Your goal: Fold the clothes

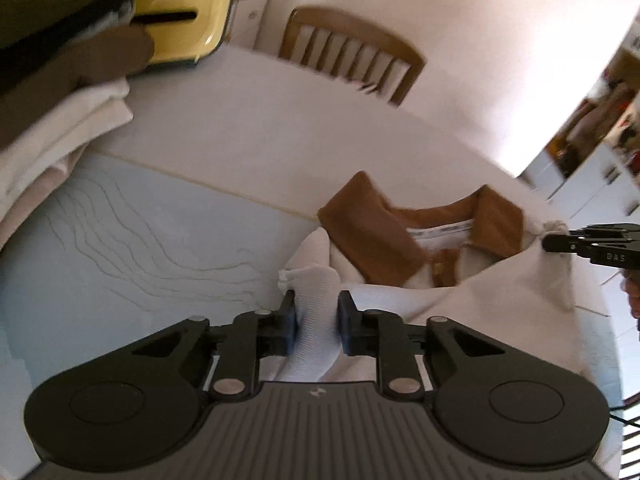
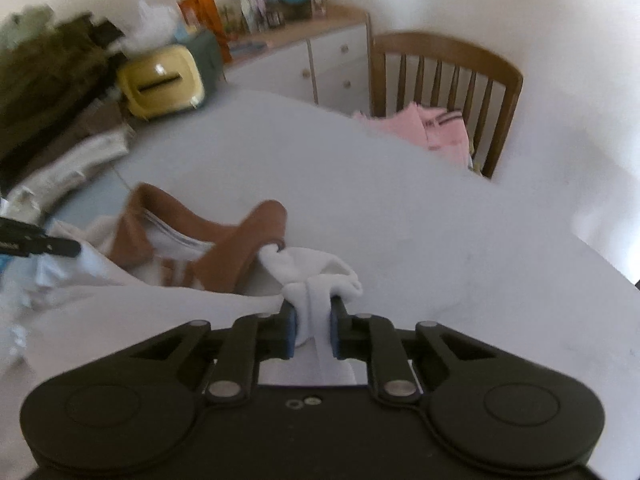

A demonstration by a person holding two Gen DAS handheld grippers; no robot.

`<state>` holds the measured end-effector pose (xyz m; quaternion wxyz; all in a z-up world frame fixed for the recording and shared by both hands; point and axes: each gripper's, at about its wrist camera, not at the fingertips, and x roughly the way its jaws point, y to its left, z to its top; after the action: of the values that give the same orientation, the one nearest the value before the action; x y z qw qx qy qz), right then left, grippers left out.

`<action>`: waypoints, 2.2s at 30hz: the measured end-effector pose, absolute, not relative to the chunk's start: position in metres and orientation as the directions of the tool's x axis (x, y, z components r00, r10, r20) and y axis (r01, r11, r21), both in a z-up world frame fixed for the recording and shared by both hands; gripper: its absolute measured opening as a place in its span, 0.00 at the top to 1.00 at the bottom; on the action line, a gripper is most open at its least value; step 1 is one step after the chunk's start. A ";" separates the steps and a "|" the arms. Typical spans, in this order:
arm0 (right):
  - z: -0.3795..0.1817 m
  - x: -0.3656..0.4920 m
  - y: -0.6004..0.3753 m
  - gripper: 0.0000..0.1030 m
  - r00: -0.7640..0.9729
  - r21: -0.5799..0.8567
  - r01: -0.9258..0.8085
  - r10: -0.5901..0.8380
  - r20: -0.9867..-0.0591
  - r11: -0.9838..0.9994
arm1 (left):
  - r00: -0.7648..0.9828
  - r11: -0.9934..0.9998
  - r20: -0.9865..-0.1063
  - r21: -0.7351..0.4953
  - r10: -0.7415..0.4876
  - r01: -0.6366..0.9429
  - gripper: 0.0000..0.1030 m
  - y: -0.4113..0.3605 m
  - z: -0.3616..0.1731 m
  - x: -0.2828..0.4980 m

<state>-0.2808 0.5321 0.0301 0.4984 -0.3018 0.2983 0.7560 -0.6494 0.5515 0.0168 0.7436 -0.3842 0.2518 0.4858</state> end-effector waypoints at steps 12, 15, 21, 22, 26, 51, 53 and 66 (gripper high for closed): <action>0.079 -0.249 0.388 0.00 -0.385 0.286 -0.923 0.646 -0.659 -0.258 | 0.619 0.433 -0.618 -0.446 0.484 -0.783 0.85 0.446 0.062 -0.688; 0.069 -0.244 0.347 0.00 -0.400 0.334 -0.915 0.629 -0.667 -0.228 | 0.663 0.479 -0.624 -0.470 0.414 -0.742 0.85 0.418 0.055 -0.693; 0.026 -0.251 0.298 0.00 -0.371 0.346 -0.926 0.523 -0.768 -0.149 | 0.682 0.540 -0.691 -0.489 0.239 -0.685 0.85 0.376 0.018 -0.695; 0.017 -0.253 0.294 0.00 -0.357 0.337 -0.932 0.501 -0.788 -0.135 | 0.677 0.549 -0.707 -0.489 0.206 -0.678 0.85 0.373 0.008 -0.693; -0.005 -0.261 0.292 0.00 -0.306 0.301 -0.950 0.466 -0.830 -0.087 | 0.659 0.590 -0.741 -0.476 0.131 -0.653 0.85 0.366 -0.021 -0.686; 0.020 -0.293 0.350 0.00 -0.395 0.132 -0.773 0.308 -0.866 -0.620 | 0.574 0.762 -0.782 -0.213 0.243 -0.612 0.29 0.347 0.029 -0.587; 0.008 -0.296 0.353 0.00 -0.429 0.163 -0.747 0.280 -0.859 -0.645 | 0.560 0.746 -0.795 -0.223 0.233 -0.627 0.29 0.350 0.023 -0.580; 0.049 -0.278 0.281 0.00 -0.600 0.157 -0.597 0.308 -0.739 -0.787 | 0.529 0.629 -0.739 -0.185 0.418 -0.755 0.78 0.290 0.051 -0.588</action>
<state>-0.2776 0.2805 0.0490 0.2594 -0.3645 0.1986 0.8720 -0.5885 0.2896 0.0505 0.8375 -0.2512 0.3359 0.3502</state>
